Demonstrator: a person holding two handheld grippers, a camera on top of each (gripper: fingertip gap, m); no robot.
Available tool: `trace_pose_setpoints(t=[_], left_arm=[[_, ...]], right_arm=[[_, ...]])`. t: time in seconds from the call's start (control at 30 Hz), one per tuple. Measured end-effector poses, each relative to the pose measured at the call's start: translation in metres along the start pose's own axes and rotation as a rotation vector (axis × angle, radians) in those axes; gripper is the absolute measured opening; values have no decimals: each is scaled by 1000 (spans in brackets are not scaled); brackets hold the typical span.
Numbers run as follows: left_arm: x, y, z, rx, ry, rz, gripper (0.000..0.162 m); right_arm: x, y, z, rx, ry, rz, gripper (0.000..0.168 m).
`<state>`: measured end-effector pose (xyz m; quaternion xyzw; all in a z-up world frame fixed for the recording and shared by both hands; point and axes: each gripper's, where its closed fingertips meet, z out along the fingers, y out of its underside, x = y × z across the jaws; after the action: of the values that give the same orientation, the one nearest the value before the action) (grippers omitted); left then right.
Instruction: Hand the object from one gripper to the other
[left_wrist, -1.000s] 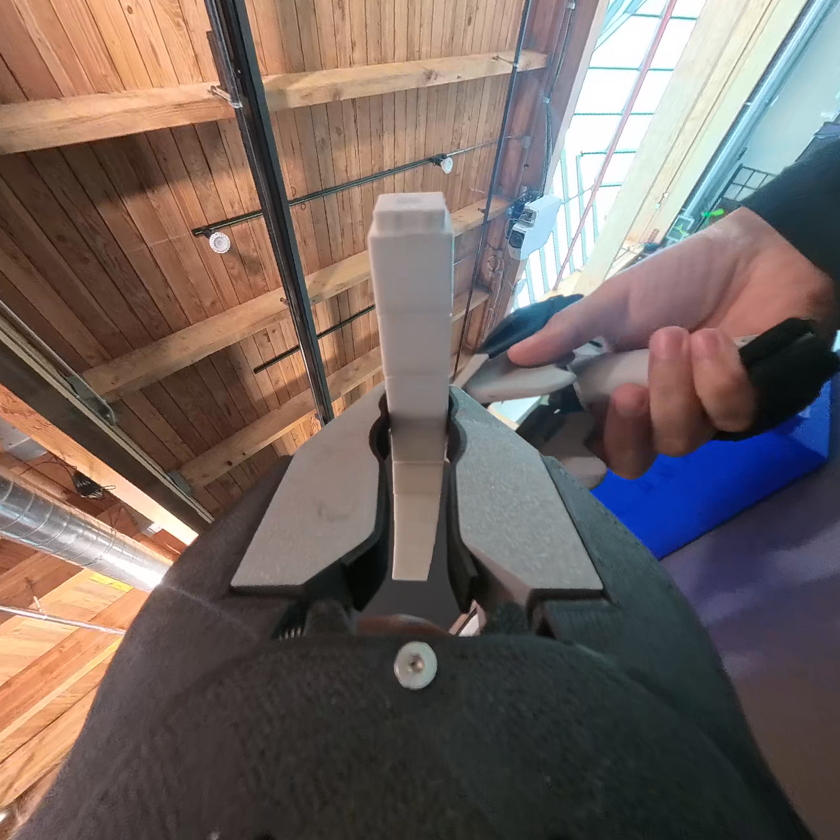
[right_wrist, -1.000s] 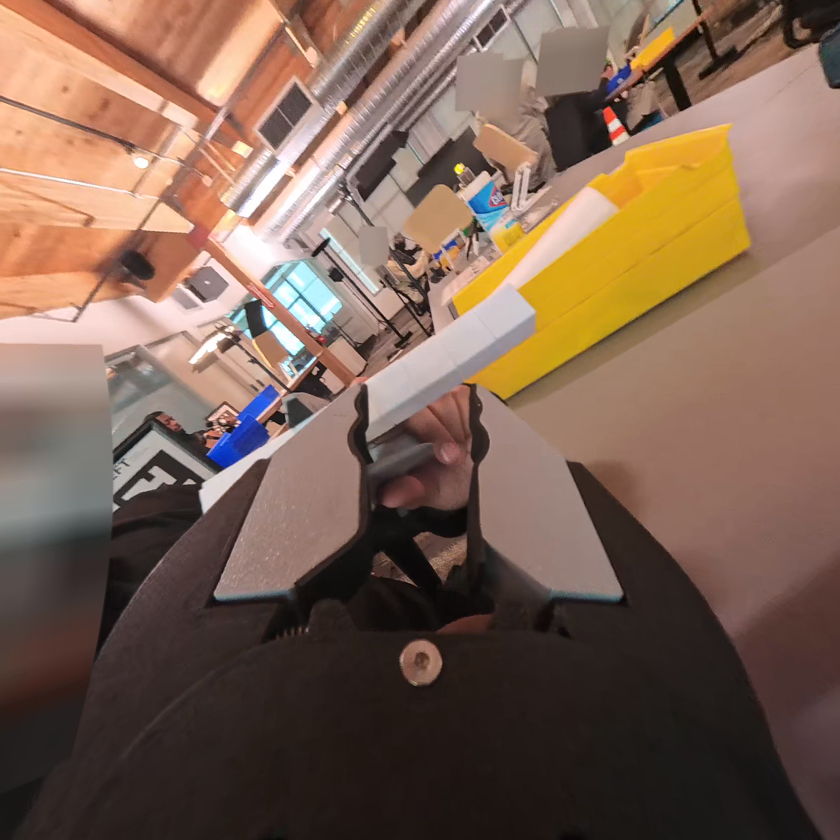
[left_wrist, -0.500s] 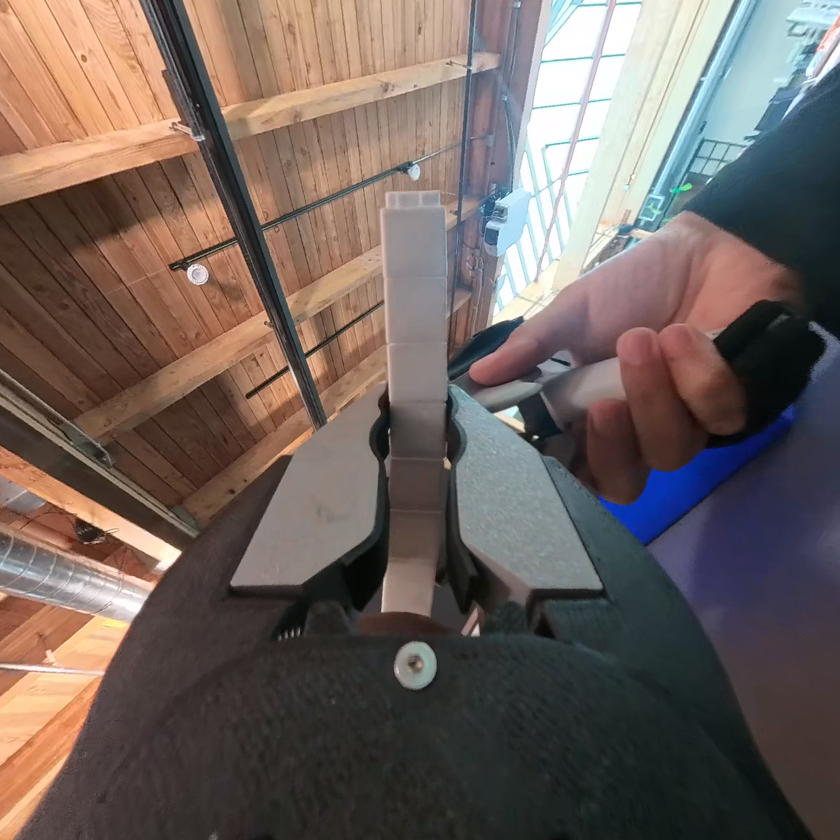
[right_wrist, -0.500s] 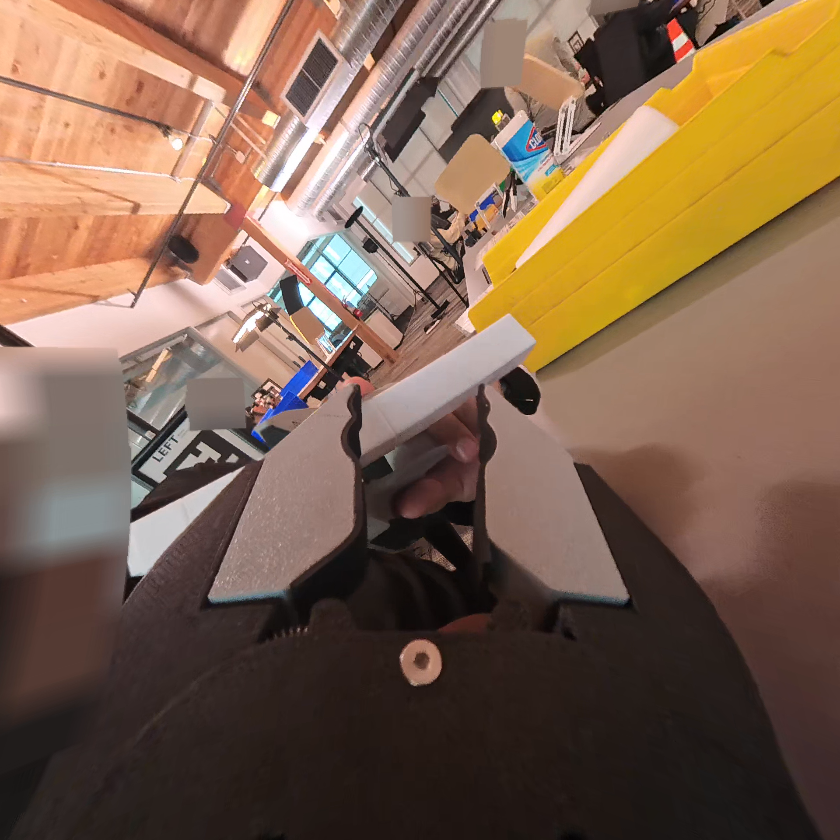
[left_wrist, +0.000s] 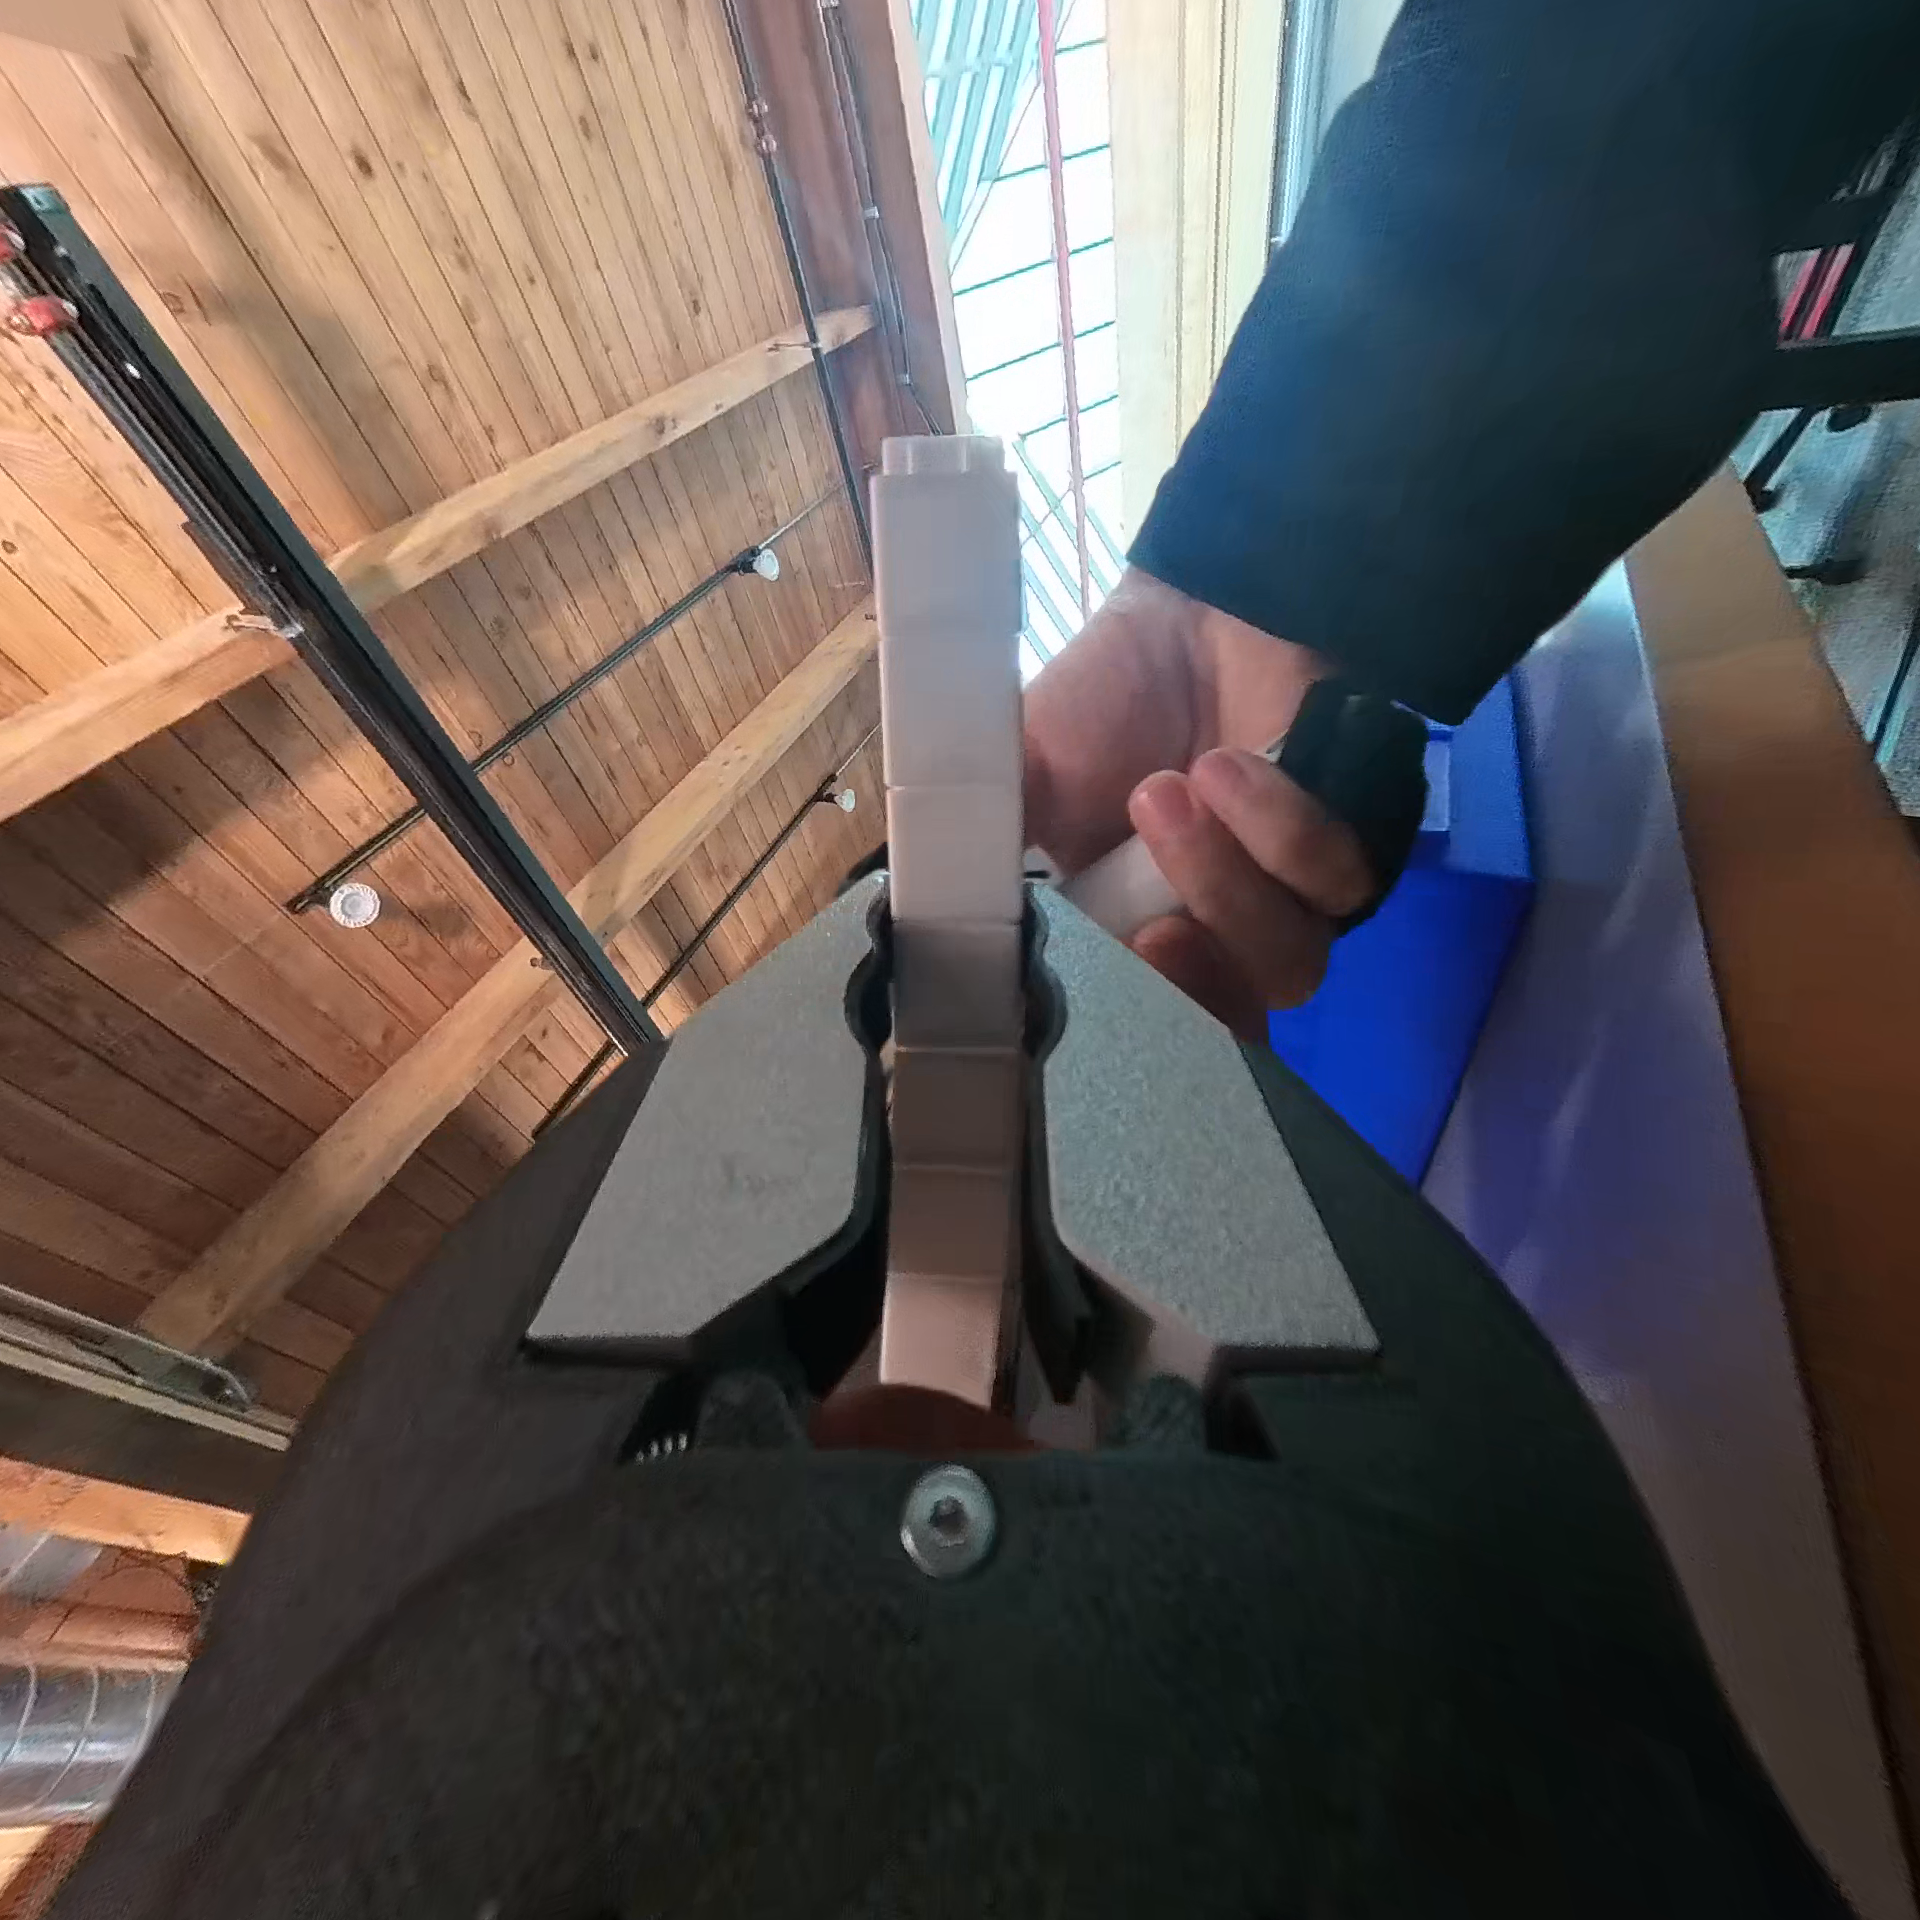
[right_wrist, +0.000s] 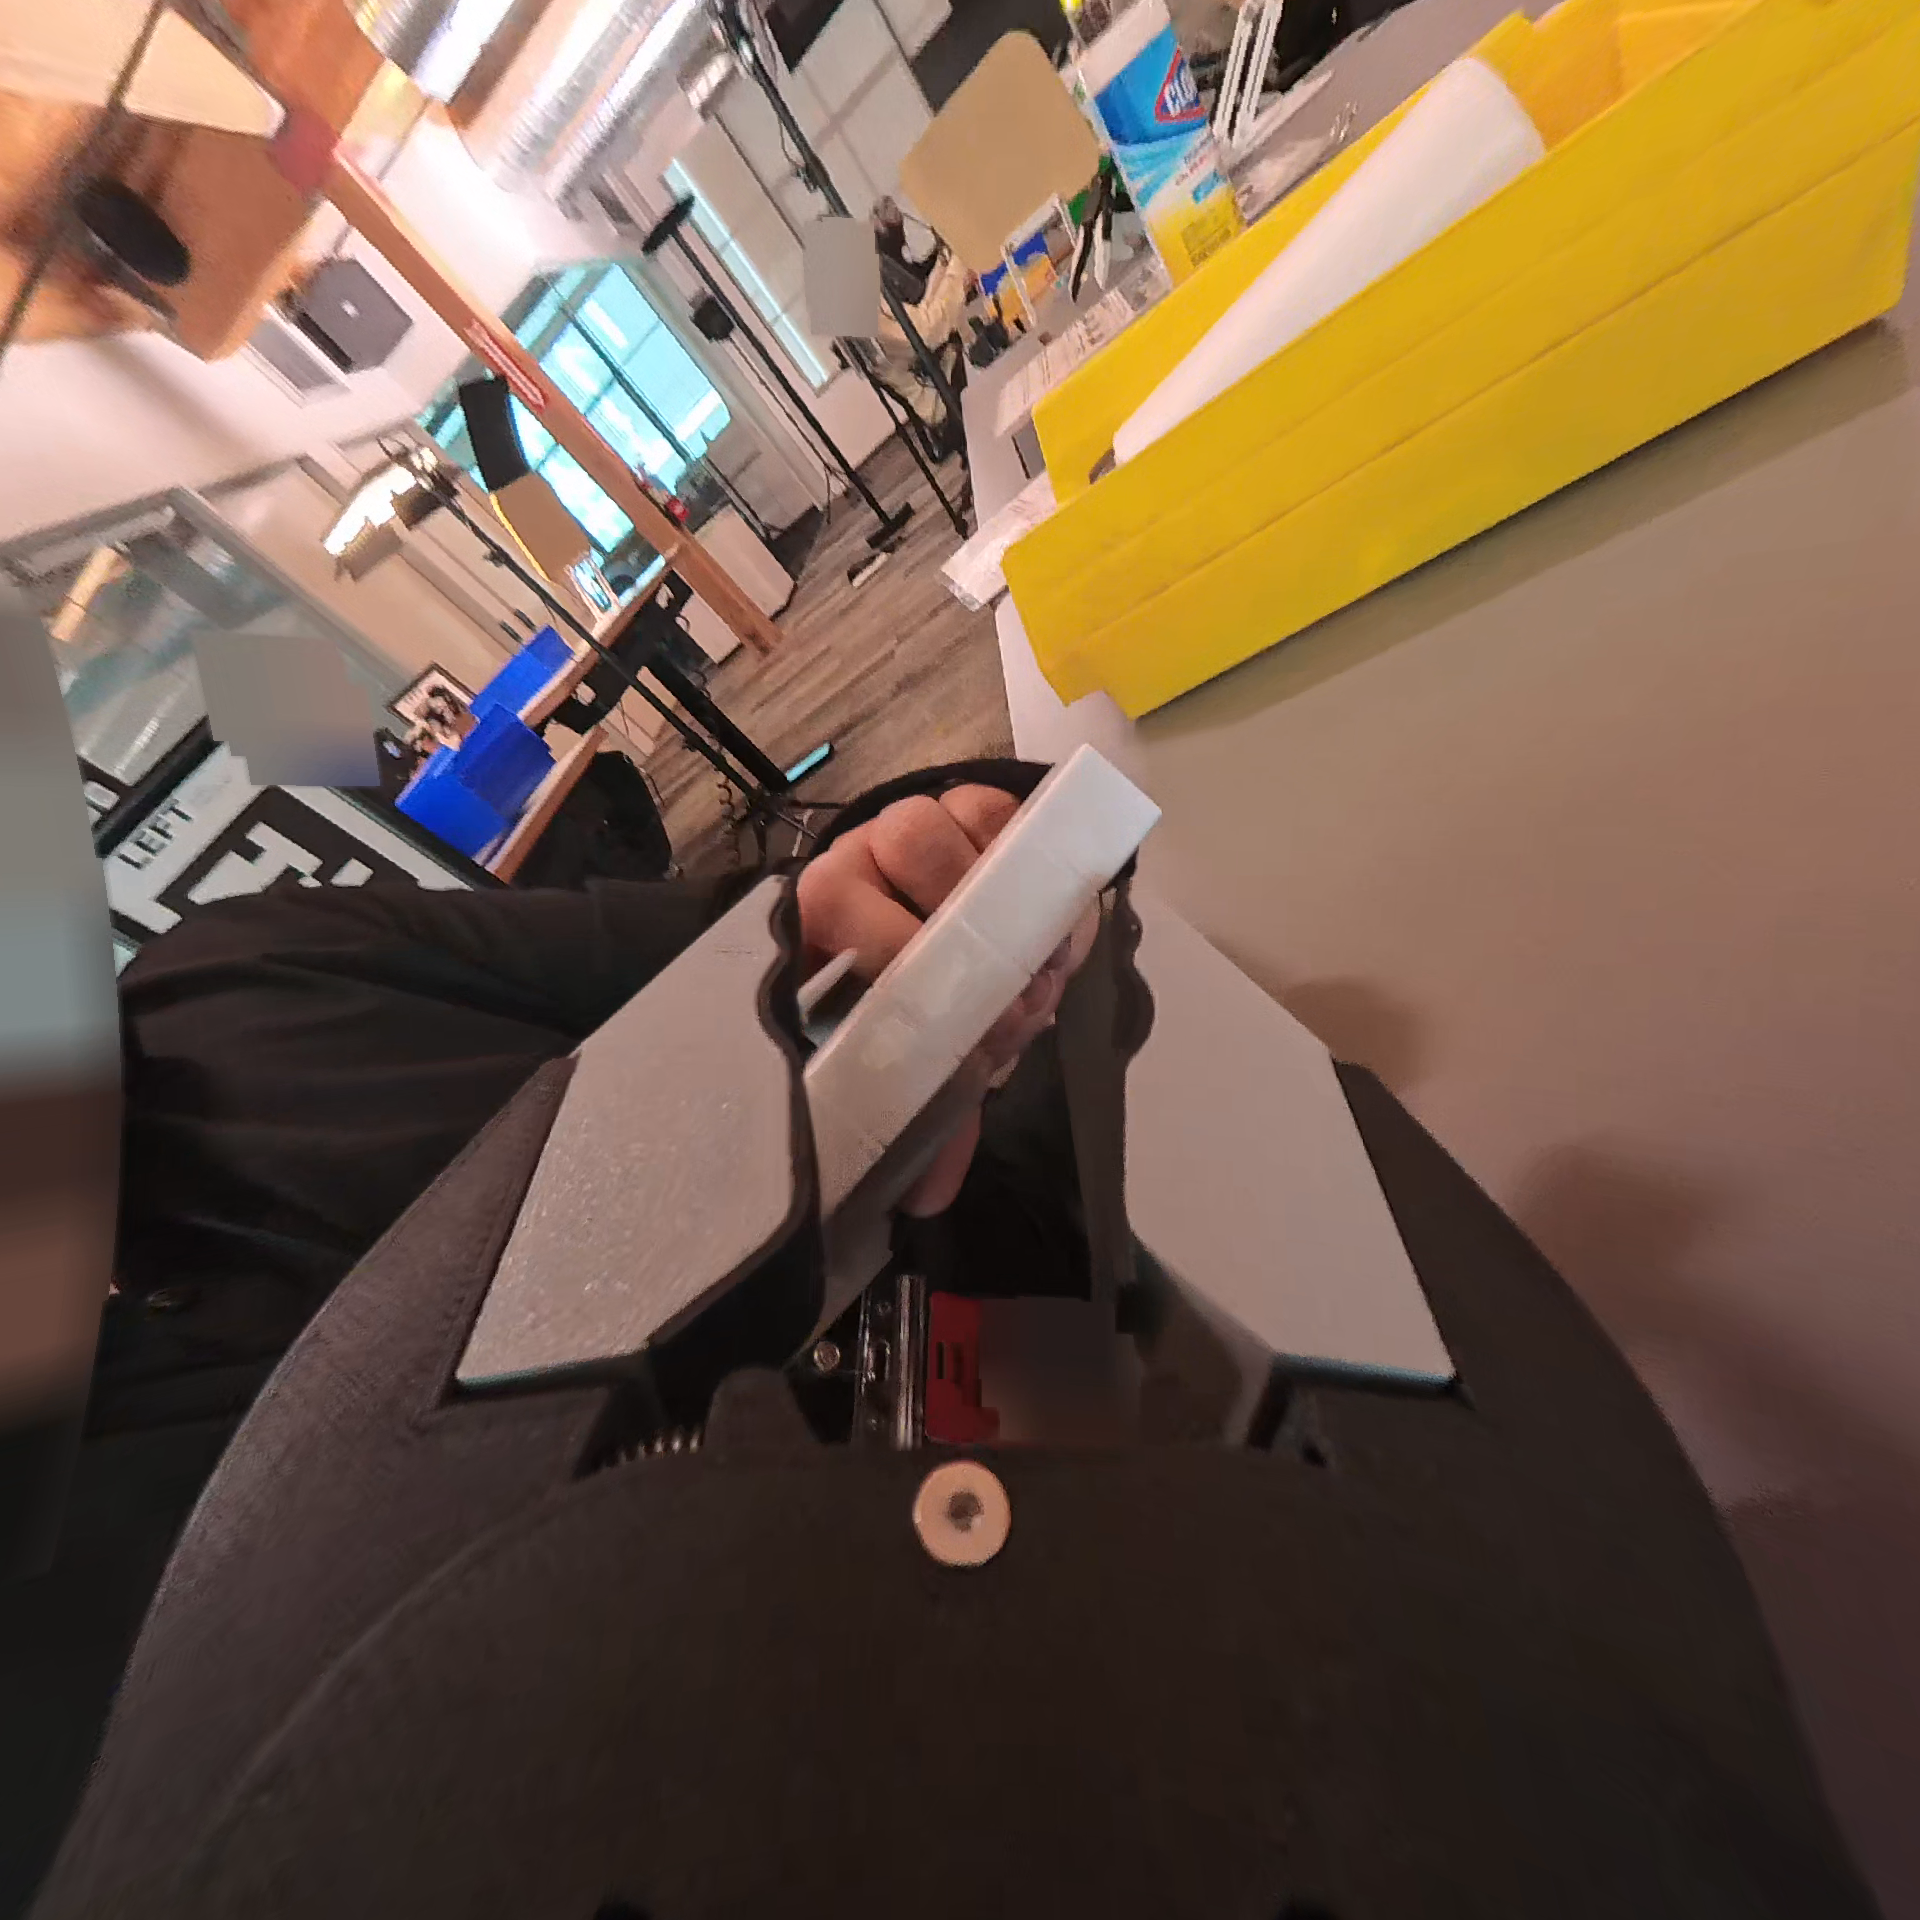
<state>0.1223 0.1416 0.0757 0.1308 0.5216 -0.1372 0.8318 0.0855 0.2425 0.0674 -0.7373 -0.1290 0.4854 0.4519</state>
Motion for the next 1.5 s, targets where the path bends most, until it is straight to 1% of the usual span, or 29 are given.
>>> trace_pose_setpoints(t=[0.07,0.1,0.23,0.4,0.5,0.6,0.67,0.73,0.83,1.03,1.13,1.3,1.37,1.5], left_arm=[[-1,1,-1,0,0,-5,20],[1,1,0,-3,6,0,20],[7,2,0,-9,27,35,20],[3,8,-1,-51,-5,-7,23],[2,17,2,-95,-12,-64,47],[-3,35,3,-164,-20,-192,59],[-5,52,3,-230,-24,-262,61],[-8,58,3,-245,-43,-321,63],[-10,59,3,-240,-44,-380,58],[-14,67,0,-257,-58,-469,61],[-8,79,0,-294,-25,-592,61],[-6,100,-4,-332,9,-926,59],[-8,102,-5,-317,16,-1072,53],[-5,97,-5,-253,94,-1352,49]], right_arm=[[2,9,3,-50,-2,2,40],[3,11,4,-64,-7,6,37],[4,12,7,-71,-49,42,31],[2,-8,-1,34,-47,47,25],[1,-24,-12,118,-23,43,21],[-4,-43,-27,220,-25,39,19],[-5,-52,-38,263,12,10,19],[-7,-59,-48,298,58,-33,19],[-16,-68,-55,342,82,-91,18],[-18,-72,-56,362,137,-135,19],[-17,-75,-63,374,155,-145,19],[-19,-80,-75,391,212,-209,19],[-19,-81,-79,392,246,-238,18],[-17,-81,-82,367,310,-295,18]])
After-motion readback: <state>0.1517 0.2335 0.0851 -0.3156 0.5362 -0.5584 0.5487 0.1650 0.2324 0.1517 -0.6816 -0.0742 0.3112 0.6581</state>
